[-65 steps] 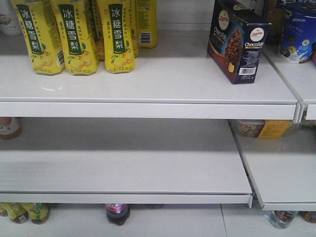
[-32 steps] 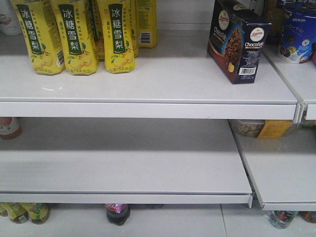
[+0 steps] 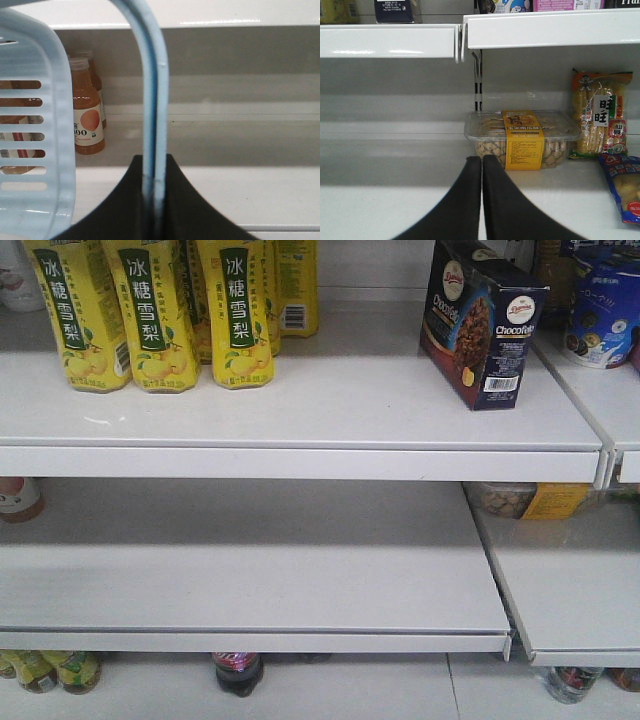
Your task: Left arm holds basket, right arm returns cookies
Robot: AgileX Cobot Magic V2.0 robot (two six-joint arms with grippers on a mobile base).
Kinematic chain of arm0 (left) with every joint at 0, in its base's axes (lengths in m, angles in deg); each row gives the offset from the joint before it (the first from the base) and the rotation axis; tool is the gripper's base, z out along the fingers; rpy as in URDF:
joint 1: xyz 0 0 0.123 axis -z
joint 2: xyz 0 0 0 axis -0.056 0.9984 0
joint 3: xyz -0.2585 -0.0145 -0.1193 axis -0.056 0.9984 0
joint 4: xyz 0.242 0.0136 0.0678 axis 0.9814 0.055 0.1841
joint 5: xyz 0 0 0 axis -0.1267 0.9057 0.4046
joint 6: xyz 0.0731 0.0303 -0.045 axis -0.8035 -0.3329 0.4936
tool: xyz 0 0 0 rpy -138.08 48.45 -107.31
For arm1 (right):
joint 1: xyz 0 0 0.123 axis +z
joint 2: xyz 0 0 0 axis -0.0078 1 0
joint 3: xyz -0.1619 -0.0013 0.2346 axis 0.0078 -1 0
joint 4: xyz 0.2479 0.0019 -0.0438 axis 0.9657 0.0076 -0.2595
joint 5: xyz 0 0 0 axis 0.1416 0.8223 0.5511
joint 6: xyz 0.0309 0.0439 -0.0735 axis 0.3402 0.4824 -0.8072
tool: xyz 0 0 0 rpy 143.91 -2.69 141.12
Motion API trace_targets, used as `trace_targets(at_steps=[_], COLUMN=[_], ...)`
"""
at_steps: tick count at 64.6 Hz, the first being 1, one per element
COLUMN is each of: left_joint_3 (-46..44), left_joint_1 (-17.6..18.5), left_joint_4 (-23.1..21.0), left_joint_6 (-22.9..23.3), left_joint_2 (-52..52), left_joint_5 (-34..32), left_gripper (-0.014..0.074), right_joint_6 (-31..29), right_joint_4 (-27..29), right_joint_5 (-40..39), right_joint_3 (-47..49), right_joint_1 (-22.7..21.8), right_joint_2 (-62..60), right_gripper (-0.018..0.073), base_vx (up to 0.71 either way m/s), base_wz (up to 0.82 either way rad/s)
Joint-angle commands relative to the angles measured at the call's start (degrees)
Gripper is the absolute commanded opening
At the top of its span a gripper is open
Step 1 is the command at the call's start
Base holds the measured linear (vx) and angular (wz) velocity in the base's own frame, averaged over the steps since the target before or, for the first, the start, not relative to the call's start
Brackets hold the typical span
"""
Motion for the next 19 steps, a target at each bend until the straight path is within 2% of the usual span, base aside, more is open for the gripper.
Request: trace_targets(at_steps=[1,19], left_joint_3=[-1.34,-1.34], left_joint_1=[0.03,0.03], left_joint_4=[0.99,0.99], left_joint_6=[-1.09,-1.09], left_joint_2=[-0.99,-0.99], left_joint_5=[-5.81,-5.81], left_gripper=[-0.0006,-0.0006], right_joint_6=[-0.39,-0.39], right_joint_4=[-0.13,-0.13], right_joint_5=[-4.7,-4.7], right_joint_3=[-0.13,-0.13], right_joint_1=[-0.31,-0.31], right_joint_2=[-0.69,-0.69], right_gripper=[-0.0008,-0.0008], base_vx=[0.0,0.0], base_wz=[0.0,0.0])
